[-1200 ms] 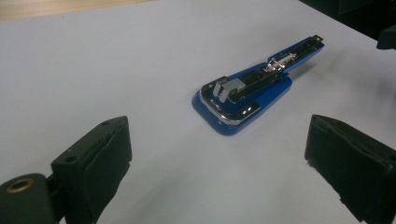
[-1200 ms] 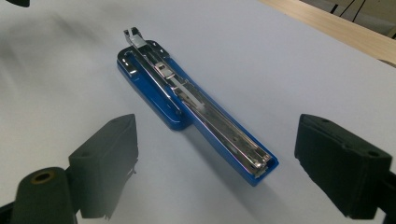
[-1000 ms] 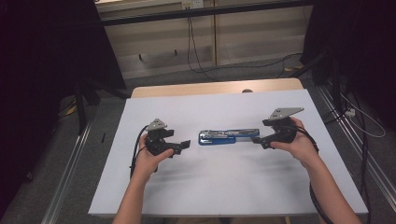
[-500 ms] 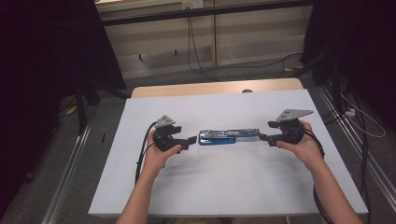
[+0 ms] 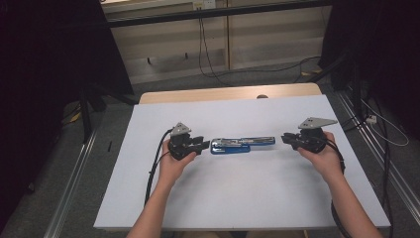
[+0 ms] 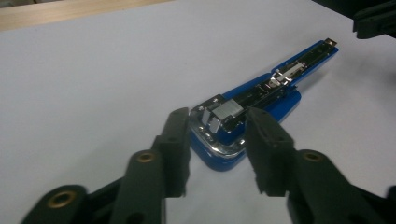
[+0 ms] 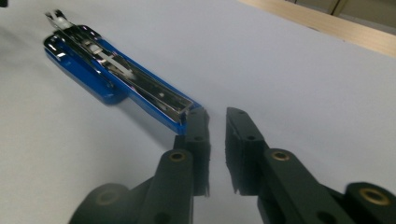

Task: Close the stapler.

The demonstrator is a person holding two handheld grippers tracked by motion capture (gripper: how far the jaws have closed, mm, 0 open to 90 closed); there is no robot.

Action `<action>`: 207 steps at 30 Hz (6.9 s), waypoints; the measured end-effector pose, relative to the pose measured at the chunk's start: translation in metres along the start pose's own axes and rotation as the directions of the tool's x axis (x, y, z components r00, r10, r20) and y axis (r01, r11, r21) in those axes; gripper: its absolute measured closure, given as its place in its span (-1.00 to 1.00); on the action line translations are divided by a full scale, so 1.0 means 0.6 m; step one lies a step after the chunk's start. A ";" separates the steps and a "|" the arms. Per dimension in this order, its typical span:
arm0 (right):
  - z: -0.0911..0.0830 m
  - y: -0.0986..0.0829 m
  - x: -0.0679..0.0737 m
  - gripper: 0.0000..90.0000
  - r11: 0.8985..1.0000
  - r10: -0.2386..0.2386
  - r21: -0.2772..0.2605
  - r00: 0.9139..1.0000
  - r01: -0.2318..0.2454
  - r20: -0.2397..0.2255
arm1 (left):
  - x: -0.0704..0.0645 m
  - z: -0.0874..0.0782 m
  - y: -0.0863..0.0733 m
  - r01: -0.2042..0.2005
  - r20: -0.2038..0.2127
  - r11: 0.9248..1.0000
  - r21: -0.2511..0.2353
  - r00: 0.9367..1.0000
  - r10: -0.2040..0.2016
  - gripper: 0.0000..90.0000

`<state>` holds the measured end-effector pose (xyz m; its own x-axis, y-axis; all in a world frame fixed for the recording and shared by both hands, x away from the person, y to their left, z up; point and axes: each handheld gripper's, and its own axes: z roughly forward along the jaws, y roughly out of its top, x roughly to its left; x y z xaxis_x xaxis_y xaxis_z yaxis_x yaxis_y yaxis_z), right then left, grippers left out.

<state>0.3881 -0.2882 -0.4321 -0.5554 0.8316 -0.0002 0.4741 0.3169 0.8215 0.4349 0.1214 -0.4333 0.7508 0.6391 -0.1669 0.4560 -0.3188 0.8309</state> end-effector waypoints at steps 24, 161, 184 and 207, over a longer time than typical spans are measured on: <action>0.039 -0.012 0.003 1.00 0.996 -0.016 0.082 0.999 0.019 -0.034 | -0.015 0.056 -0.013 -0.066 0.054 0.997 0.039 0.997 0.064 1.00; -0.088 -0.083 0.093 -0.59 0.996 0.055 -0.067 0.991 -0.064 -0.118 | -0.003 -0.141 -0.075 0.027 -0.022 0.997 -0.079 0.999 -0.029 -0.83; -0.102 -0.093 0.108 -0.62 0.997 0.026 -0.073 0.992 -0.035 -0.120 | 0.012 -0.197 -0.115 0.021 -0.038 0.996 -0.087 0.999 -0.024 -0.83; -0.108 -0.104 0.103 -0.61 0.997 0.007 -0.070 0.994 -0.014 -0.110 | 0.018 -0.200 -0.121 0.014 -0.038 0.997 -0.071 0.999 -0.017 -0.84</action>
<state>0.2799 -0.2861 -0.4466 -0.6241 0.7784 0.0681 0.4332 0.2721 0.8592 0.3524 0.2354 -0.4318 0.7246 0.6702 -0.1606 0.4314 -0.2594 0.8641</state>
